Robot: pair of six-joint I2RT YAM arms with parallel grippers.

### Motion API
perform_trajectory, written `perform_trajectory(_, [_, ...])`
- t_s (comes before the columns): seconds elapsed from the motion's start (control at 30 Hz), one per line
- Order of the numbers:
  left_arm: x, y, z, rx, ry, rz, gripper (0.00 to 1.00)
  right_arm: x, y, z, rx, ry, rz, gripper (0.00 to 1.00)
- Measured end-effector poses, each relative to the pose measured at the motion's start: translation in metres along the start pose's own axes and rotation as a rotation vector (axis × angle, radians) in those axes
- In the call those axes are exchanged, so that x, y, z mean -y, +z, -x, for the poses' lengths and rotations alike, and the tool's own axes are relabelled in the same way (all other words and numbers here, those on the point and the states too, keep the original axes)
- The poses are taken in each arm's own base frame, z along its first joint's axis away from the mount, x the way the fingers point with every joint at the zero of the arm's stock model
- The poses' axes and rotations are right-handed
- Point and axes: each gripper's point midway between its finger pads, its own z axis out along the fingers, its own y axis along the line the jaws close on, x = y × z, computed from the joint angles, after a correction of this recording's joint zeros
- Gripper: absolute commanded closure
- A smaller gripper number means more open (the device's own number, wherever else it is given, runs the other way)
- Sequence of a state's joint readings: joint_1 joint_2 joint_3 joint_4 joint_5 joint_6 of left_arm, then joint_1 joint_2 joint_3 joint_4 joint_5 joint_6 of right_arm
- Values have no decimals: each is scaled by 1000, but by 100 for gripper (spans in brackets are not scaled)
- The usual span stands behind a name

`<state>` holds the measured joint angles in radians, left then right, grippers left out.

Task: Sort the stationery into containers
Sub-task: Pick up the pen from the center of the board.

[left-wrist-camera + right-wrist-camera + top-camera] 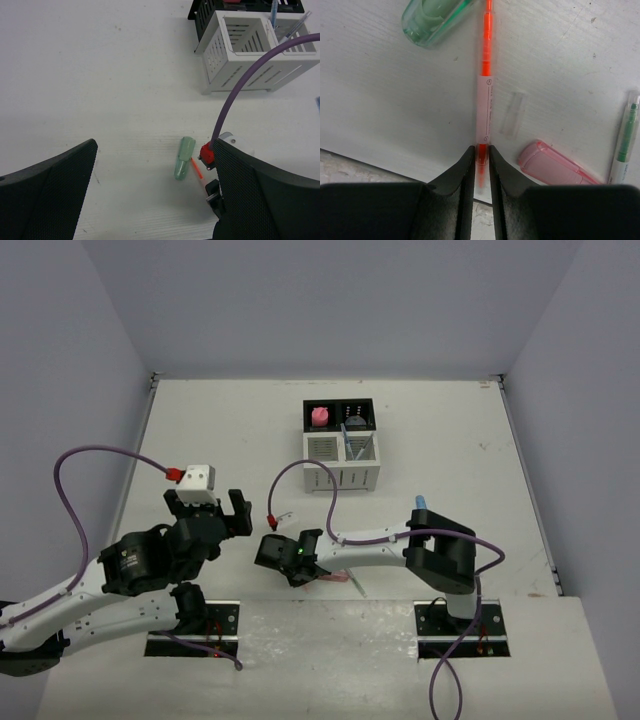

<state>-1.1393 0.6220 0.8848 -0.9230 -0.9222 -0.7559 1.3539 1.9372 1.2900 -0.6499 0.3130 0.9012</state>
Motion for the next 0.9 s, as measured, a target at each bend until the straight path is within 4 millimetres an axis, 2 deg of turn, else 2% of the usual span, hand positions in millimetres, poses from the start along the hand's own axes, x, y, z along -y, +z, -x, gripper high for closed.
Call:
perform_trajectory(0.1, [0,0,0,-1,2,1,0,-1,0,0,1,1,2,84])
perform_trajectory(0.43, [2,2,-2,-7,12,4,0,-3,0,2,4,10,5,100])
perform_trajectory(0.77, [1,1,-2,-7,10,4,0,-2,-1,3,10,15,-2,100])
perform_trajectory(0.9, [1,1,-2,-6,10,4,0,0,-17,9,34,24,19,100])
